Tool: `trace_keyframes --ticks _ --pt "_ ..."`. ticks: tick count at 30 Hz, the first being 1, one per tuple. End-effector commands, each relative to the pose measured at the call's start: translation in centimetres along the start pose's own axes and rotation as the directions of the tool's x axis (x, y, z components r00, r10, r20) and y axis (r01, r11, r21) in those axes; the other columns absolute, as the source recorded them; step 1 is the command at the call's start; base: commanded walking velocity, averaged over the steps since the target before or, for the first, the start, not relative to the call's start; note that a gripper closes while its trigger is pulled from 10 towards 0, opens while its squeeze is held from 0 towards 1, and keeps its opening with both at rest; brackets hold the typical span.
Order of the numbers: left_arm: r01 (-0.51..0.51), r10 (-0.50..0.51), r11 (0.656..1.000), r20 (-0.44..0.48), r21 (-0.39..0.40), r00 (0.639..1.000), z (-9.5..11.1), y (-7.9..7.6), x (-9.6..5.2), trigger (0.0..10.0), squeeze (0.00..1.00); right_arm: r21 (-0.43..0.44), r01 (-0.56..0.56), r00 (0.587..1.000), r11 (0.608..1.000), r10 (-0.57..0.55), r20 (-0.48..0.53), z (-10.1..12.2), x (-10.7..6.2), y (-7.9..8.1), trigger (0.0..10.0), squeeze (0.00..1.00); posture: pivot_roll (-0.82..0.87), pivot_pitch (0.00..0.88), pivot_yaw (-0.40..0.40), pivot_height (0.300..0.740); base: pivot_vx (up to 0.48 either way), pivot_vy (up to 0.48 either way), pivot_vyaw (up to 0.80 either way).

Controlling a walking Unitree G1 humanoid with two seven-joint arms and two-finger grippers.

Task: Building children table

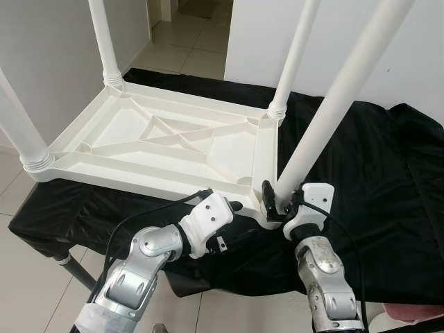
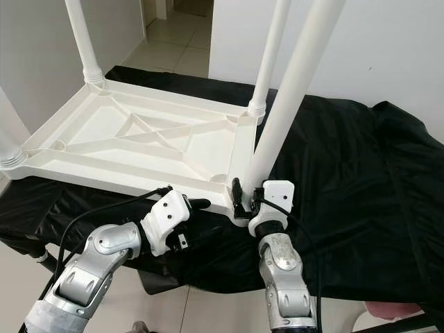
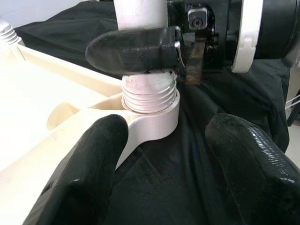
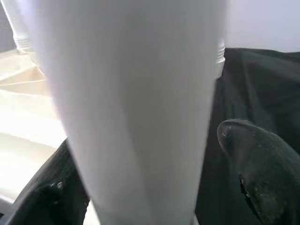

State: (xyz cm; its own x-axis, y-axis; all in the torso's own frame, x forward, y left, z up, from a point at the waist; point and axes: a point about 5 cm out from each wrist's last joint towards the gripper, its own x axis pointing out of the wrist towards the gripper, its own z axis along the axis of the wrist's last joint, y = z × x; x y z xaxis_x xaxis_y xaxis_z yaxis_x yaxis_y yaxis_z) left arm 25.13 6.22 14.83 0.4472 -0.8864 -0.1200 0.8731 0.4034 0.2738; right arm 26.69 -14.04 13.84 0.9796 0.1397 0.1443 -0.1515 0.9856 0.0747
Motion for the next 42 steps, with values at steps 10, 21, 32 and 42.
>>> trace_keyframes --ticks 10,21,32,42 --pt "-0.067 0.067 0.998 -0.006 0.002 0.998 -0.1 0.5 0.1 10.0 0.00 -0.045 -0.402 0.915 0.914 0.400 -0.055 0.2 1.4 -1.6 10.0 0.00 0.02 0.038 -0.069 0.740 0.000 0.000 0.00" --pt "-0.080 0.080 0.997 -0.005 0.004 0.997 0.1 0.8 0.0 10.0 0.00 -0.091 -0.512 0.858 0.854 0.504 -0.096 0.1 3.1 -2.3 10.0 0.00 0.04 0.041 -0.064 0.740 0.000 0.000 0.00" --pt "-0.086 0.086 0.996 -0.009 0.012 0.996 0.2 1.1 -0.2 10.0 0.00 -0.068 -0.588 0.804 0.806 0.573 -0.160 -1.3 3.3 -2.8 0.0 0.00 0.05 0.043 -0.058 0.740 0.000 0.000 0.00" --pt "-0.080 0.080 0.997 -0.008 0.008 0.997 0.2 1.1 -0.1 10.0 0.00 -0.049 -0.581 0.808 0.813 0.568 -0.158 -1.6 3.0 -2.8 10.0 0.00 0.04 0.043 -0.061 0.740 0.000 0.000 0.00"
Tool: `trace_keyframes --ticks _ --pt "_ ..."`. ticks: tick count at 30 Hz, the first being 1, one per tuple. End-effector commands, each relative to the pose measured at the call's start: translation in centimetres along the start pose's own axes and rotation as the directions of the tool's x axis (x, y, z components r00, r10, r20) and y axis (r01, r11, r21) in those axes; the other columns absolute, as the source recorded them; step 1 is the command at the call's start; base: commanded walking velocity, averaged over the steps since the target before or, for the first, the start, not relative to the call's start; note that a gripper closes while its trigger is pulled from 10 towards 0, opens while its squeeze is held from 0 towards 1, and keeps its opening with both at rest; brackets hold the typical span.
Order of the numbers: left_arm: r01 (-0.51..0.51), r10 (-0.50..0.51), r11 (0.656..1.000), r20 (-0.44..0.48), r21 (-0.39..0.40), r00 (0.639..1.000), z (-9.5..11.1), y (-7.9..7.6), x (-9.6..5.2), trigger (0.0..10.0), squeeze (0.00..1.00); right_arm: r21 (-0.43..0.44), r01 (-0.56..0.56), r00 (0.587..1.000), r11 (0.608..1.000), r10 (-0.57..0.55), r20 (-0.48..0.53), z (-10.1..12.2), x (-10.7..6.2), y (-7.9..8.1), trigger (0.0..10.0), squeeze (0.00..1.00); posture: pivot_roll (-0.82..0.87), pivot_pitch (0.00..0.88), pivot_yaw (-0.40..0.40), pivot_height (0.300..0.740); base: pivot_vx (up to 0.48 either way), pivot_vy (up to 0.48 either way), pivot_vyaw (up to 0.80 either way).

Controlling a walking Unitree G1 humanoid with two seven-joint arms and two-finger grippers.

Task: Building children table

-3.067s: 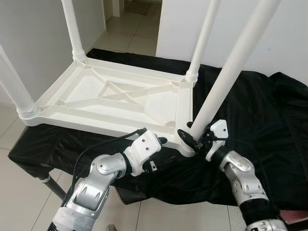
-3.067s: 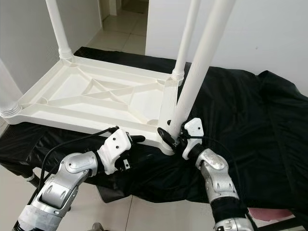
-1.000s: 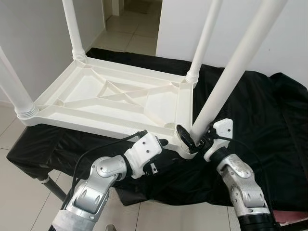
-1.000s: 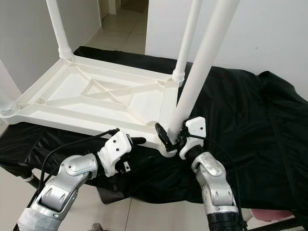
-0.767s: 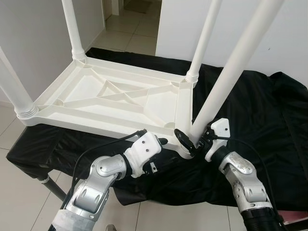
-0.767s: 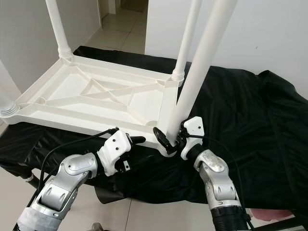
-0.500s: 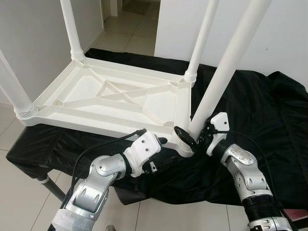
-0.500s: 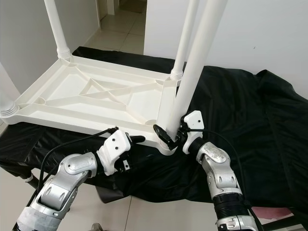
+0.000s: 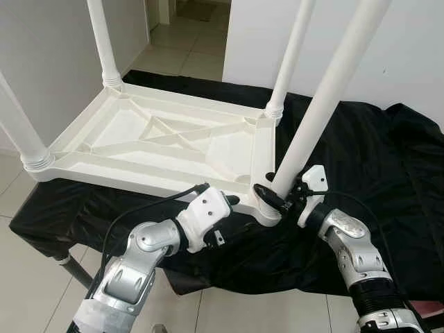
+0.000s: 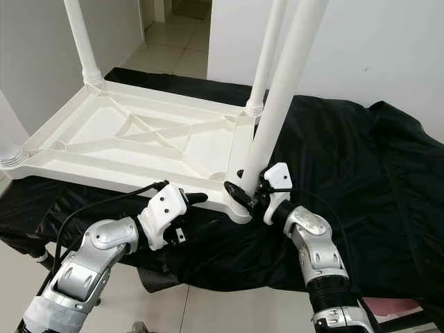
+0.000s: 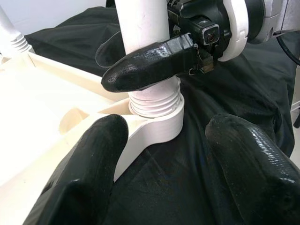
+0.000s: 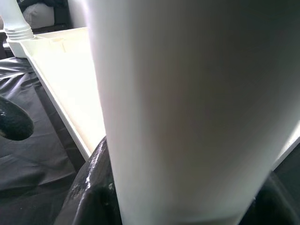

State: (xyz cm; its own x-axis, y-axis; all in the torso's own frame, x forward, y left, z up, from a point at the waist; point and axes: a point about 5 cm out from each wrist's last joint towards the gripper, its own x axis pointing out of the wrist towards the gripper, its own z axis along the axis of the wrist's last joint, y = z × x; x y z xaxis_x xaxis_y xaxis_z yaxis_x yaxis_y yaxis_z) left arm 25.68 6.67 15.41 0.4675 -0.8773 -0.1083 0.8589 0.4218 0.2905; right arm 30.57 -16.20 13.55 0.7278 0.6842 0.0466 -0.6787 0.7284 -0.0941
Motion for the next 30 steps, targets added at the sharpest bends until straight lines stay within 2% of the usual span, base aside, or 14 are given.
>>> trace_keyframes --ticks 1,10,11,12,14,18,19,21,22,23,24,25,29,30 --pt "-0.053 0.053 0.999 -0.013 -0.007 0.999 -0.2 0.2 0.1 10.0 0.00 0.027 0.010 0.999 1.000 -0.009 -0.042 -1.1 -0.3 0.4 10.0 0.00 0.04 0.043 -0.061 0.740 0.000 0.000 0.00" --pt "-0.045 0.045 0.999 -0.012 -0.013 0.999 -0.3 0.0 0.3 10.0 0.00 0.017 0.185 0.981 0.983 -0.184 -0.056 -1.2 -0.2 0.7 10.0 0.00 0.03 0.037 -0.067 0.740 0.000 0.000 0.00" --pt "-0.041 0.041 0.999 -0.012 -0.015 0.999 -0.4 -0.1 0.3 10.0 0.00 0.036 0.283 0.958 0.958 -0.281 -0.061 -1.3 -0.2 1.1 10.0 0.00 0.03 0.033 -0.069 0.740 0.000 0.000 0.00" --pt "-0.041 0.040 0.999 -0.012 -0.016 0.999 -0.4 -0.1 0.3 10.0 0.00 0.045 0.319 0.946 0.947 -0.316 -0.066 -1.4 -0.2 1.1 10.0 0.00 0.03 0.031 -0.070 0.740 0.000 0.000 0.00" --pt "-0.041 0.040 0.999 -0.012 -0.016 0.999 -0.4 -0.1 0.3 10.0 0.00 0.045 0.319 0.946 0.947 -0.316 -0.066 -1.4 -0.2 1.1 10.0 0.00 0.03 0.031 -0.070 0.740 0.000 0.000 0.00" --pt "-0.032 0.032 0.999 -0.011 -0.017 0.999 -0.4 -0.2 0.5 10.0 0.00 0.103 0.497 0.867 0.861 -0.490 -0.090 -2.0 -0.4 2.2 10.0 0.00 0.02 0.024 -0.072 0.740 0.000 0.000 0.00" --pt "-0.032 0.032 0.999 -0.011 -0.017 0.999 -0.4 -0.2 0.5 10.0 0.00 0.103 0.497 0.867 0.861 -0.490 -0.090 -2.0 -0.4 2.2 10.0 0.00 0.02 0.024 -0.072 0.740 0.000 0.000 0.00" --pt "-0.028 0.028 0.999 -0.010 -0.017 1.000 -0.4 -0.3 0.6 10.0 0.00 0.110 0.575 0.818 0.811 -0.566 -0.101 -2.3 -0.4 2.9 10.0 0.00 0.02 0.022 -0.074 0.740 0.000 0.000 0.00" --pt "-0.028 0.028 0.999 -0.010 -0.017 1.000 -0.4 -0.3 0.6 10.0 0.00 0.110 0.575 0.818 0.811 -0.566 -0.101 -2.3 -0.4 2.9 10.0 0.00 0.02 0.022 -0.074 0.740 0.000 0.000 0.00" --pt "-0.027 0.027 0.999 -0.010 -0.016 1.000 -0.4 -0.3 0.6 10.0 0.00 0.084 0.632 0.775 0.771 -0.622 -0.115 -2.5 -0.4 3.1 10.0 0.00 0.03 0.018 -0.081 0.740 0.000 0.000 0.00" --pt "-0.029 0.029 0.999 -0.009 -0.015 1.000 -0.5 -0.3 0.6 10.0 0.00 0.102 0.717 0.696 0.689 -0.701 -0.154 -2.9 -0.1 3.7 10.0 0.00 0.03 0.017 -0.081 0.740 0.000 0.000 0.00" --pt "-0.029 0.029 0.999 -0.009 -0.016 1.000 -0.4 -0.4 0.6 10.0 0.00 0.123 0.737 0.676 0.665 -0.718 -0.169 -3.0 0.1 4.0 10.0 0.00 0.03 0.017 -0.081 0.740 0.000 0.000 0.00" --pt "-0.030 0.030 0.999 -0.007 -0.017 1.000 -0.4 -0.4 0.6 10.0 0.00 0.134 0.744 0.668 0.654 -0.724 -0.172 -2.8 0.5 4.6 10.0 0.00 0.03 0.015 -0.080 0.740 0.000 0.000 0.00" --pt "-0.023 0.023 1.000 -0.006 -0.020 1.000 -0.5 -0.5 0.7 10.0 0.00 0.148 0.727 0.686 0.670 -0.711 -0.153 -2.5 0.9 4.9 10.0 0.00 0.02 0.013 -0.072 0.740 0.000 0.000 0.00"
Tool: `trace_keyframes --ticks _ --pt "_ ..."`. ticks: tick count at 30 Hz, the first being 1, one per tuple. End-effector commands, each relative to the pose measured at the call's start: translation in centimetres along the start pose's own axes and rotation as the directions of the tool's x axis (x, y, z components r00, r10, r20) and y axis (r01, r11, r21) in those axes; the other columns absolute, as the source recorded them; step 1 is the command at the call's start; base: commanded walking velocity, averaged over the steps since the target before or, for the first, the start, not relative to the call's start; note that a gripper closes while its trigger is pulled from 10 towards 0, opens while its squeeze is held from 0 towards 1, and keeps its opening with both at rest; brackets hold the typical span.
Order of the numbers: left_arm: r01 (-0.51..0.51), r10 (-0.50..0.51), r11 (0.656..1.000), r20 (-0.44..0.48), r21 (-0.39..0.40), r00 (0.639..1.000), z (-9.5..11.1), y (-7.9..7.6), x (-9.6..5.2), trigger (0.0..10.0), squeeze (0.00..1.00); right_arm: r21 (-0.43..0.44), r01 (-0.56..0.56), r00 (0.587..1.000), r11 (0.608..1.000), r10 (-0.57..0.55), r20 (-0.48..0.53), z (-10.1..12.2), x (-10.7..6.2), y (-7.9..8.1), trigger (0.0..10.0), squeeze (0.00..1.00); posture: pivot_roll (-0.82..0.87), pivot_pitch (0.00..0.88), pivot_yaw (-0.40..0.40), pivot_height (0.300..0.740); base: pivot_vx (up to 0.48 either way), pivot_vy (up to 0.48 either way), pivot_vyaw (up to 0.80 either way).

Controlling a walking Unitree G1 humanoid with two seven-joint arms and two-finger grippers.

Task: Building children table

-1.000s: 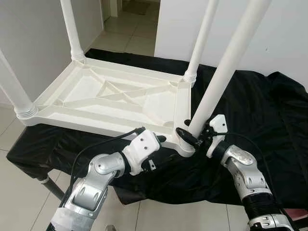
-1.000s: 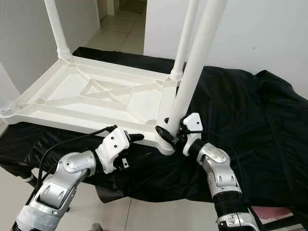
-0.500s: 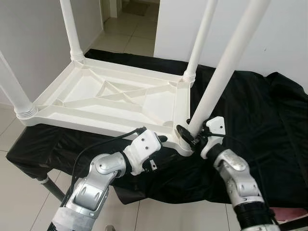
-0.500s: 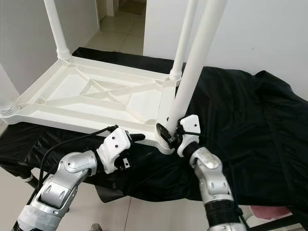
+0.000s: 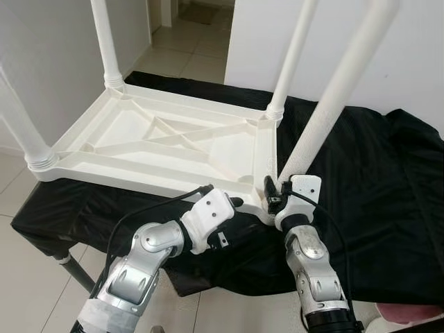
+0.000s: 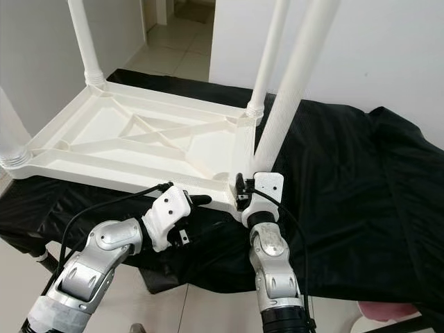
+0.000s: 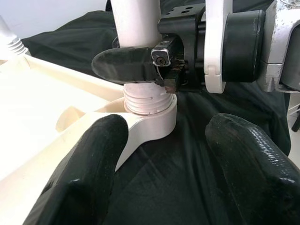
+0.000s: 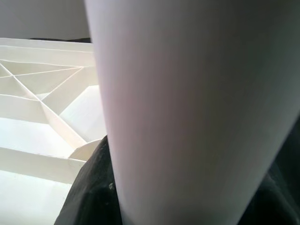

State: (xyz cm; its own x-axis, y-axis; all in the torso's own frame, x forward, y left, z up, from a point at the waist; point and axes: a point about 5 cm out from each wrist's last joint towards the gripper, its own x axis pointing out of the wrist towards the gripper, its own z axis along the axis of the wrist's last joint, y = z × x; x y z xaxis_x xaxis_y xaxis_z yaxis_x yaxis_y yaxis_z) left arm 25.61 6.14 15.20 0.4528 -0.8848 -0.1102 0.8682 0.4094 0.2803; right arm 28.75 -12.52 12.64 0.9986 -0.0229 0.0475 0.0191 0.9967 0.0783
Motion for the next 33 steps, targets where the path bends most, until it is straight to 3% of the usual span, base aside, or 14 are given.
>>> trace_keyframes --ticks 1,8,9,14,16,22,23,24,25,27,28,29,33 --pt "-0.039 0.039 0.999 -0.009 -0.011 0.999 -0.4 -0.2 0.3 10.0 0.00 0.038 0.043 0.994 0.998 -0.039 -0.098 -2.0 -0.7 0.2 10.0 0.00 0.02 0.013 -0.072 0.740 0.000 0.000 0.00" --pt "-0.013 0.013 1.000 0.001 -0.002 1.000 -0.2 -0.3 0.8 10.0 0.00 0.067 -0.005 0.995 0.998 0.012 -0.099 -1.9 -1.3 1.4 10.0 0.00 0.01 0.005 -0.065 0.740 0.000 0.000 0.00" --pt "-0.015 0.015 1.000 0.001 0.000 1.000 -0.2 -0.2 0.7 10.0 0.00 0.076 -0.021 0.996 0.997 0.027 -0.081 -1.7 -1.3 1.6 10.0 1.00 0.01 0.007 -0.063 0.740 0.000 0.000 0.00" --pt "-0.018 0.018 1.000 0.001 0.003 1.000 -0.2 -0.1 0.6 10.0 0.00 0.093 -0.081 0.996 0.992 0.084 -0.028 -0.9 -1.3 1.6 10.0 1.00 0.02 0.008 -0.062 0.740 0.000 0.000 0.00" --pt "-0.023 0.023 1.000 -0.001 0.006 1.000 -0.2 0.0 0.6 10.0 0.00 0.104 -0.146 0.989 0.984 0.145 0.015 -0.3 -1.0 0.4 10.0 1.00 0.02 0.007 -0.061 0.740 0.000 0.000 0.00" --pt "-0.027 0.027 1.000 -0.002 0.007 1.000 -0.2 0.1 0.5 10.0 0.00 0.089 -0.212 0.977 0.973 0.210 0.033 0.1 -0.9 -0.3 10.0 1.00 0.02 0.004 -0.057 0.740 0.000 0.000 0.00" --pt "-0.028 0.028 1.000 -0.001 0.009 1.000 -0.1 0.2 0.5 10.0 0.00 0.060 -0.289 0.957 0.956 0.287 0.033 0.2 -0.8 -0.9 10.0 0.00 0.02 0.004 -0.055 0.740 0.000 0.000 0.00" --pt "-0.029 0.029 1.000 -0.001 0.011 1.000 -0.1 0.3 0.5 10.0 0.00 0.033 -0.356 0.934 0.934 0.355 0.033 0.4 -0.6 -1.4 10.0 0.00 0.02 0.003 -0.054 0.740 0.000 0.000 0.00" --pt "-0.029 0.029 1.000 -0.001 0.011 1.000 -0.1 0.3 0.5 10.0 0.00 0.033 -0.356 0.934 0.934 0.355 0.033 0.4 -0.6 -1.4 10.0 0.00 0.02 0.003 -0.054 0.740 0.000 0.000 0.00" --pt "-0.029 0.029 0.999 0.000 0.017 1.000 0.0 0.5 0.6 10.0 0.00 -0.022 -0.495 0.868 0.869 0.496 0.031 1.0 -0.1 -2.5 10.0 0.00 0.02 0.008 -0.045 0.740 0.000 0.000 0.00" --pt "-0.029 0.029 0.999 0.000 0.017 1.000 0.0 0.5 0.6 10.0 0.00 -0.022 -0.495 0.868 0.869 0.496 0.031 1.0 -0.1 -2.5 10.0 0.00 0.02 0.008 -0.045 0.740 0.000 0.000 0.00" --pt "-0.028 0.028 0.999 0.001 0.021 1.000 0.1 0.6 0.6 10.0 0.00 -0.052 -0.553 0.831 0.832 0.555 0.032 1.4 0.3 -2.9 10.0 0.00 0.02 0.008 -0.045 0.740 0.000 0.000 0.00" --pt "-0.028 0.028 0.999 0.000 0.022 1.000 0.1 0.6 0.6 10.0 0.00 -0.083 -0.605 0.795 0.792 0.607 0.001 1.4 1.1 -3.6 10.0 0.00 0.02 0.012 -0.042 0.740 0.000 0.000 0.00"
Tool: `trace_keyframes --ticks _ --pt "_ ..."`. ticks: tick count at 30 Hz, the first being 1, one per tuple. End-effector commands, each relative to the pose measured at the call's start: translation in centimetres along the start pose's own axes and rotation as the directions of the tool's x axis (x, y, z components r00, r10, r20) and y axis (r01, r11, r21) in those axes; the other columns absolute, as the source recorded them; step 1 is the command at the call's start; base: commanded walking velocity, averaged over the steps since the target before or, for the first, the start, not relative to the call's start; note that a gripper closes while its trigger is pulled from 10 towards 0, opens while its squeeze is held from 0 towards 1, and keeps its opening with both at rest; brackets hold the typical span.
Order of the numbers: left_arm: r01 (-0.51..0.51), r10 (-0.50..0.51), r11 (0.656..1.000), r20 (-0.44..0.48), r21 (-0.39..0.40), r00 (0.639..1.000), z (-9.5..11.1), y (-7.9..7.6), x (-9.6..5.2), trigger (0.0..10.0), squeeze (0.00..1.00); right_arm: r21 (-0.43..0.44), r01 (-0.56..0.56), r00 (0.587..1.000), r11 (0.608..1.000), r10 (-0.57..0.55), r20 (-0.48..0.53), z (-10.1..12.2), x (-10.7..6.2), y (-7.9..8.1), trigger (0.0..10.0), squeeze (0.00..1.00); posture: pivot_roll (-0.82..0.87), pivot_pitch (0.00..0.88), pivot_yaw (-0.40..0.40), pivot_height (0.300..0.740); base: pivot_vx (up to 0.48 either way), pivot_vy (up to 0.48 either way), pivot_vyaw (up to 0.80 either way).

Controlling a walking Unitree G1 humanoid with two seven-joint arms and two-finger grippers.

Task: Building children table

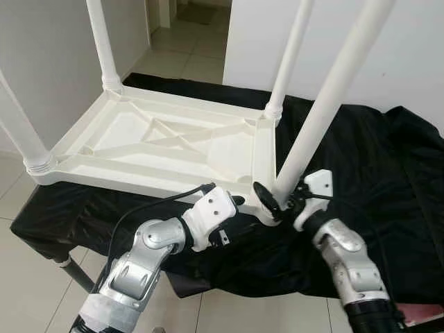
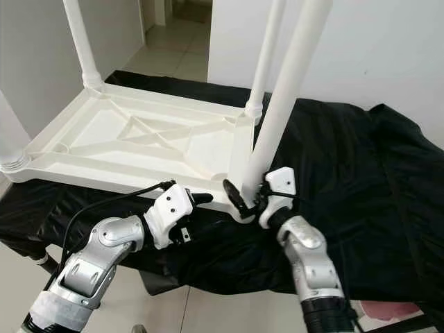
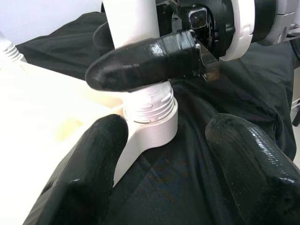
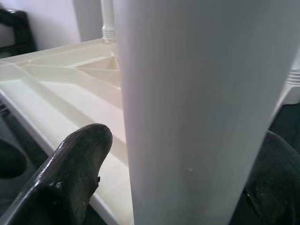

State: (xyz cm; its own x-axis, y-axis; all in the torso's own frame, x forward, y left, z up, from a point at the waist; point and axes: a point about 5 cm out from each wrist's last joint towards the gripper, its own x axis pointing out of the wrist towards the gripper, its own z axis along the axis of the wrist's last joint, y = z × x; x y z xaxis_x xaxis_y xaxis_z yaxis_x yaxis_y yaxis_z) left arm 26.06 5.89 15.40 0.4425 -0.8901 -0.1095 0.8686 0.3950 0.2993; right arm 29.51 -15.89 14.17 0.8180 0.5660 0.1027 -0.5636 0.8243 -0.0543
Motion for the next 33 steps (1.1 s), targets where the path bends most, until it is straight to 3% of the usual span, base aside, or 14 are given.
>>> trace_keyframes --ticks 1,3,12,13,14,15,18,20,21,22,23,25,26,33 --pt "-0.038 0.038 0.999 -0.005 0.001 0.999 -0.1 0.3 0.2 10.0 0.00 0.008 -0.025 1.000 1.000 0.025 -0.016 -0.4 -0.1 -0.4 10.0 0.00 0.02 0.012 -0.042 0.740 0.000 0.000 0.00" --pt "-0.043 0.043 0.999 -0.003 0.001 0.999 0.0 0.4 0.1 10.0 0.00 -0.001 -0.111 0.993 0.994 0.111 -0.047 -0.7 0.7 -0.9 10.0 0.00 0.03 0.014 -0.036 0.740 0.000 0.000 0.00" --pt "-0.044 0.044 0.999 -0.004 0.002 0.999 0.1 0.5 0.0 10.0 0.00 0.006 -0.198 0.978 0.980 0.198 -0.073 -1.0 1.5 -1.2 10.0 0.00 0.04 0.017 -0.035 0.740 0.000 0.000 0.00" --pt "-0.046 0.046 0.999 -0.005 0.002 0.999 0.0 0.5 -0.1 10.0 0.00 0.004 -0.200 0.976 0.980 0.200 -0.082 -1.2 1.7 -1.4 6.2 0.00 0.04 0.019 -0.037 0.740 0.000 0.000 0.00" --pt "-0.046 0.046 0.999 -0.005 0.002 0.999 0.0 0.5 -0.1 10.0 0.00 0.004 -0.200 0.976 0.980 0.200 -0.082 -1.2 1.7 -1.4 6.2 0.00 0.04 0.019 -0.037 0.740 0.000 0.000 0.00" --pt "-0.048 0.048 0.999 -0.006 0.002 0.999 0.0 0.5 -0.1 10.0 0.00 0.005 -0.202 0.976 0.979 0.201 -0.087 -1.4 1.9 -1.5 5.3 0.00 0.04 0.020 -0.036 0.740 0.000 0.000 0.00" --pt "-0.053 0.053 0.999 -0.006 0.002 0.999 0.1 0.5 -0.1 10.0 0.00 0.013 -0.214 0.972 0.977 0.214 -0.094 -1.7 2.2 -1.6 6.5 0.00 0.05 0.019 -0.037 0.740 0.000 0.000 0.00" --pt "-0.053 0.053 0.999 -0.006 0.002 0.999 0.1 0.5 -0.1 10.0 0.00 0.013 -0.214 0.972 0.977 0.214 -0.094 -1.7 2.2 -1.6 6.5 0.00 0.05 0.019 -0.037 0.740 0.000 0.000 0.00" --pt "-0.055 0.055 0.998 -0.005 0.002 0.998 0.1 0.5 -0.1 10.0 0.00 0.016 -0.223 0.970 0.975 0.223 -0.097 -1.9 2.3 -1.7 5.1 0.00 0.05 0.018 -0.035 0.740 0.000 0.000 0.00" --pt "-0.055 0.055 0.998 -0.005 0.002 0.998 0.1 0.5 -0.1 10.0 0.00 0.016 -0.223 0.970 0.975 0.223 -0.097 -1.9 2.3 -1.7 5.1 0.00 0.05 0.018 -0.035 0.740 0.000 0.000 0.00" --pt "-0.056 0.056 0.998 -0.005 0.000 0.998 0.1 0.4 -0.2 10.0 0.00 0.017 -0.226 0.969 0.974 0.226 -0.103 -2.1 2.3 -1.8 1.8 0.00 0.05 0.018 -0.033 0.740 0.000 0.000 0.00" --pt "-0.056 0.056 0.998 -0.005 0.000 0.998 0.1 0.4 -0.2 10.0 0.00 0.017 -0.226 0.969 0.974 0.226 -0.103 -2.1 2.3 -1.8 1.8 0.00 0.05 0.018 -0.033 0.740 0.000 0.000 0.00" --pt "-0.057 0.057 0.998 -0.006 -0.001 0.998 0.1 0.4 -0.2 10.0 0.00 0.016 -0.228 0.968 0.974 0.228 -0.107 -2.3 2.4 -1.9 0.0 0.00 0.05 0.019 -0.031 0.740 0.000 0.000 0.00" --pt "-0.057 0.057 0.998 -0.006 -0.002 0.998 0.1 0.5 -0.1 10.0 0.00 0.012 -0.208 0.971 0.978 0.208 -0.115 -2.6 2.0 -2.7 0.0 0.00 0.04 0.012 -0.032 0.740 0.000 0.000 0.00"
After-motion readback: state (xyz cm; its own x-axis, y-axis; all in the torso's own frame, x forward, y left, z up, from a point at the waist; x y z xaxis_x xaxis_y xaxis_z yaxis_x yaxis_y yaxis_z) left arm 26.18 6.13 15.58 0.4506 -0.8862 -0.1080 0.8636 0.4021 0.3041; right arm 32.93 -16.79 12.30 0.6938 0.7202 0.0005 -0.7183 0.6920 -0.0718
